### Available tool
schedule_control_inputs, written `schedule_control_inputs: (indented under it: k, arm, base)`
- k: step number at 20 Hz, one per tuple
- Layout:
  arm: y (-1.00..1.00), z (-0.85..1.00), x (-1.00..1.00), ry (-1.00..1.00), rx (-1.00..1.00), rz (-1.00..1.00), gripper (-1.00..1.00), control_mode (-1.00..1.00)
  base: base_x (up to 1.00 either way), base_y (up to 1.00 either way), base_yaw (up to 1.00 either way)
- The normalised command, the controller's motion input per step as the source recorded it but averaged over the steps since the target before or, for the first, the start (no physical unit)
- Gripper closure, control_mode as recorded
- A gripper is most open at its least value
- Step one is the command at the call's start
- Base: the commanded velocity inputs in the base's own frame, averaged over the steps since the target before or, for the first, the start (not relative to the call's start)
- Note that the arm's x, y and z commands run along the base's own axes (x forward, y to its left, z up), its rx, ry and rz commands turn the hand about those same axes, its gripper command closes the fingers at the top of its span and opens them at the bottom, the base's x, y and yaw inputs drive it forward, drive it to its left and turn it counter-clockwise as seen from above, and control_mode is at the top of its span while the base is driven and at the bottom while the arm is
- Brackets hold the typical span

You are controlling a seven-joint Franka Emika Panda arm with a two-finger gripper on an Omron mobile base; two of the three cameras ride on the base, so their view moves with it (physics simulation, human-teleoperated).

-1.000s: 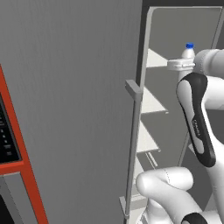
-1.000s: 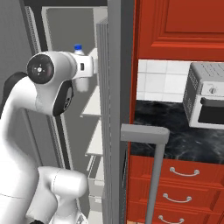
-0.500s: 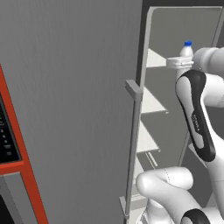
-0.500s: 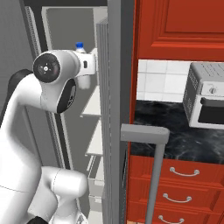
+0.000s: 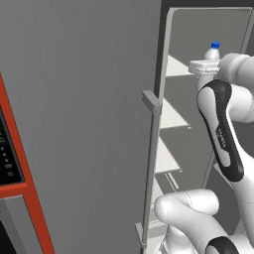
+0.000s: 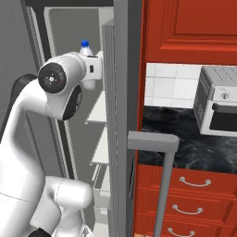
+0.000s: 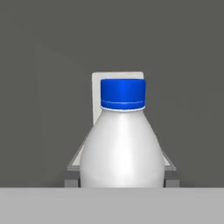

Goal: Take the bottled waters from the counter and place them in the freezer to freeze. Close the freezer door after placing the bottles.

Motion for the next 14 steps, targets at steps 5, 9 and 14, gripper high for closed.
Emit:
schedule_control_inputs:
  k: [5, 9, 14]
  arm:
    - [0.00, 0.27, 0.07, -0.01, 0.00, 0.00, 1.00, -1.00]
    - [0.00, 0.06, 0.34, 0.00, -0.01, 0.00, 1.00, -1.00]
    - [0.00, 0.00, 0.43, 0.00, 0.00, 0.03, 1.00, -1.00]
  base:
    - [0.00, 0.00, 0.00]
    - [0.00, 0.00, 0.00]
    - [0.00, 0.00, 0.00]
